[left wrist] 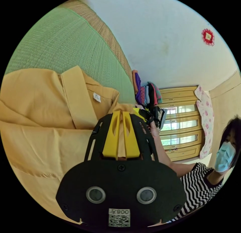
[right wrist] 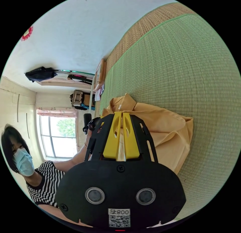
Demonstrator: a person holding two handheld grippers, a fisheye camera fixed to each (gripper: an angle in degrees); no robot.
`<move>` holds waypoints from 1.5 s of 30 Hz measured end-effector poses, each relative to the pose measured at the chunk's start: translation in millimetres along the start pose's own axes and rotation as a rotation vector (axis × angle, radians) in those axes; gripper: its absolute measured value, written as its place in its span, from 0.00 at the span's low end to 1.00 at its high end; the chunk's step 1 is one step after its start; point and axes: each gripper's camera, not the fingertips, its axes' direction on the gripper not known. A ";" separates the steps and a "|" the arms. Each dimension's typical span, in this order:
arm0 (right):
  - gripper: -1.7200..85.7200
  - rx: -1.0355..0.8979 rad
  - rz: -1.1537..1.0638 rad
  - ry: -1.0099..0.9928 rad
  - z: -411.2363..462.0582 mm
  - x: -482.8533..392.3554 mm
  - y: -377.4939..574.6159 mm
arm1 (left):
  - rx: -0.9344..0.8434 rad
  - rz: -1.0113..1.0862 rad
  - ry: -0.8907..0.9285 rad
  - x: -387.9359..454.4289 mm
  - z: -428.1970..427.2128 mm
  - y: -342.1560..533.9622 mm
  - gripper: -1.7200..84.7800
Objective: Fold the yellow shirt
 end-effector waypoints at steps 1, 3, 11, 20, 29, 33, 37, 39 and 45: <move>0.02 0.000 0.000 0.008 -2.4 -1.7 0.9 | 0.030 -0.019 0.010 -5.1 -6.6 -1.1 0.04; 0.03 -0.002 0.003 0.016 -5.2 -3.7 2.1 | 0.046 -0.043 0.014 -13.1 -12.9 -2.5 0.05; 0.04 0.029 0.001 0.012 -17.4 -20.2 -10.0 | 0.115 -0.063 0.013 -32.5 -50.0 16.1 0.08; 0.05 -0.094 -0.172 0.076 26.8 -84.2 38.5 | 0.145 -0.088 -0.087 -55.4 -129.8 104.1 0.10; 0.08 -0.233 -0.258 0.198 112.7 -120.3 63.3 | 0.143 -0.216 -0.121 -100.3 -152.8 155.0 0.11; 0.09 -0.250 -0.267 0.228 127.1 -125.6 57.7 | 0.137 -0.211 -0.103 -107.6 -149.2 153.6 0.11; 0.08 -0.273 -0.265 0.248 139.8 -124.0 56.1 | 0.133 -0.202 -0.097 -112.4 -146.5 154.5 0.11; 0.07 -0.274 -0.261 0.235 141.3 -122.0 55.1 | 0.130 -0.199 -0.094 -114.0 -146.1 154.7 0.11; 0.03 -0.278 -0.270 0.178 136.6 -121.8 52.5 | 0.128 -0.172 -0.080 -111.8 -146.5 156.3 0.10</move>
